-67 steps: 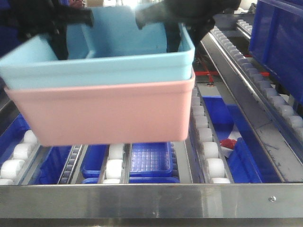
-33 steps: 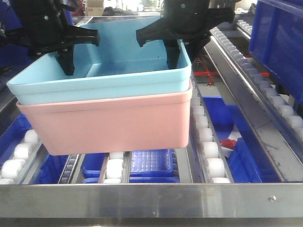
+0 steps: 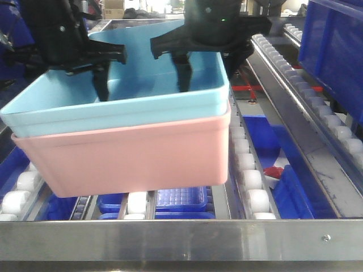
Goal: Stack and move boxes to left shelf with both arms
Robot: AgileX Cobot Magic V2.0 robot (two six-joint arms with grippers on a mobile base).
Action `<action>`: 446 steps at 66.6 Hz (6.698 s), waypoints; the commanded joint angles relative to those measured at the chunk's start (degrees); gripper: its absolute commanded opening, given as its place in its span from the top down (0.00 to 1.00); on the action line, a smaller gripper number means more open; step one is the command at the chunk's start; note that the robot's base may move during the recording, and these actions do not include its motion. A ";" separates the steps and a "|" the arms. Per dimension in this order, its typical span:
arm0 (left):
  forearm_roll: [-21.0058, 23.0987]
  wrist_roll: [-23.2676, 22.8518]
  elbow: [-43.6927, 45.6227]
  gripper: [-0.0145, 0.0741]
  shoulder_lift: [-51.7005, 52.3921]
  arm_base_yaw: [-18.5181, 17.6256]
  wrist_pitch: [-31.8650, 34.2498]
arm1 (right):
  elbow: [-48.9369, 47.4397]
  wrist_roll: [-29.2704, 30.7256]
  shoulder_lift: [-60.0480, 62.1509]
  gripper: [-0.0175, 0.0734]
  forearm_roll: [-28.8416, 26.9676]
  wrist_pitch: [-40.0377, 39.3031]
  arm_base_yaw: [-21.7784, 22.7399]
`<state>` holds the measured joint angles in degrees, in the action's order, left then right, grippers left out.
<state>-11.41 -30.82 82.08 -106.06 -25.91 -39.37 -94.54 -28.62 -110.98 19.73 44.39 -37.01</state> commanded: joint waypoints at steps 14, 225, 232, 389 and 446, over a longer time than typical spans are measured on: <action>0.26 0.53 8.53 0.20 2.80 -0.45 -7.27 | -2.14 -0.41 5.84 0.12 1.50 0.18 0.70; -0.68 11.99 -51.91 0.84 87.70 -23.94 15.50 | 64.87 -0.41 87.90 0.75 6.24 -28.79 -0.45; 13.49 31.66 -52.17 0.84 88.09 -23.82 15.85 | 64.87 -0.41 87.90 0.75 6.24 -28.79 -0.45; 17.00 32.17 -85.57 0.84 107.59 16.44 43.14 | 86.49 25.77 103.36 0.75 -17.00 -43.54 32.11; 17.00 32.17 -85.57 0.84 107.49 16.44 43.14 | 95.13 25.33 112.73 0.75 -18.25 -47.81 35.25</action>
<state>5.09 1.26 -1.83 0.59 -9.57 -1.09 1.65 -3.65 0.50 1.53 1.95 -2.11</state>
